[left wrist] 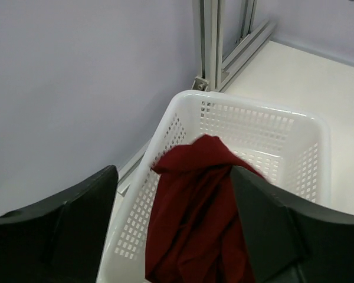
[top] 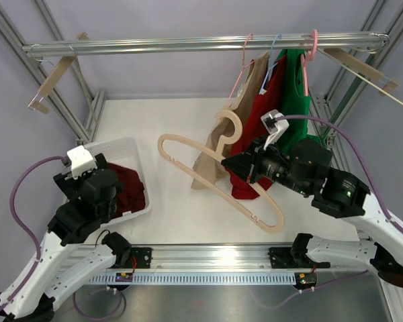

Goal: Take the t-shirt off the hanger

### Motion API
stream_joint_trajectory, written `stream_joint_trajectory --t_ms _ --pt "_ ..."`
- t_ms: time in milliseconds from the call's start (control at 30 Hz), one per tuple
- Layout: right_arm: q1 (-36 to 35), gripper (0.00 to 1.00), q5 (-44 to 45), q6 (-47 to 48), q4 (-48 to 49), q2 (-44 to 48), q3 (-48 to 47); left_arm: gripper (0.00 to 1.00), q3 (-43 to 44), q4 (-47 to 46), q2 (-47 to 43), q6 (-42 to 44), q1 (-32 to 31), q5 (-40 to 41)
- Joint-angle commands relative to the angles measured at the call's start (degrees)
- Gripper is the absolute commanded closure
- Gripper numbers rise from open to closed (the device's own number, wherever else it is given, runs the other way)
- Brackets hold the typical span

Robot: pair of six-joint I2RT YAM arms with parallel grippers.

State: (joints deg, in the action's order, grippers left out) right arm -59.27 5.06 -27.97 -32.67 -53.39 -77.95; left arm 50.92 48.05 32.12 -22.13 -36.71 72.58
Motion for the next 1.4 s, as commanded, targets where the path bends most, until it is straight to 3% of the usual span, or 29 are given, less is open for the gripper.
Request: stream_joint_trajectory --t_ms 0,67,233,467,567,733,833,1367 --pt "-0.7 1.0 7.4 2.9 1.5 -4.9 -4.8 0.11 0.9 -1.5 -2.2 -3.4 0.4 -0.6" --pt "-1.7 1.0 11.5 4.0 1.3 -9.3 -7.9 0.02 1.7 -1.5 -3.2 -3.6 0.4 -2.8" --pt "-3.8 1.0 21.2 8.3 0.5 -20.2 -18.9 0.01 4.5 -1.6 -6.7 -4.6 0.4 -14.5" --pt "-3.8 1.0 29.2 18.1 0.7 -40.8 -38.1 0.01 7.6 -3.2 -12.7 -3.6 0.4 -44.7" --pt "-3.5 1.0 28.7 21.6 -0.3 -49.2 -49.3 0.01 4.6 -4.3 -16.0 -2.5 0.4 -56.5" --pt "-2.1 1.0 26.1 24.9 -5.0 -63.0 -72.3 0.01 -4.9 -6.2 -21.8 -3.3 0.4 -67.9" --pt "-0.5 1.0 25.8 26.7 -0.1 -68.7 -75.6 0.01 -10.6 -10.1 -24.6 -4.6 0.4 -75.4" --pt "4.5 1.0 22.7 26.1 13.0 -75.1 -78.8 0.01 -13.7 -14.2 -24.0 -3.8 2.0 -81.5"
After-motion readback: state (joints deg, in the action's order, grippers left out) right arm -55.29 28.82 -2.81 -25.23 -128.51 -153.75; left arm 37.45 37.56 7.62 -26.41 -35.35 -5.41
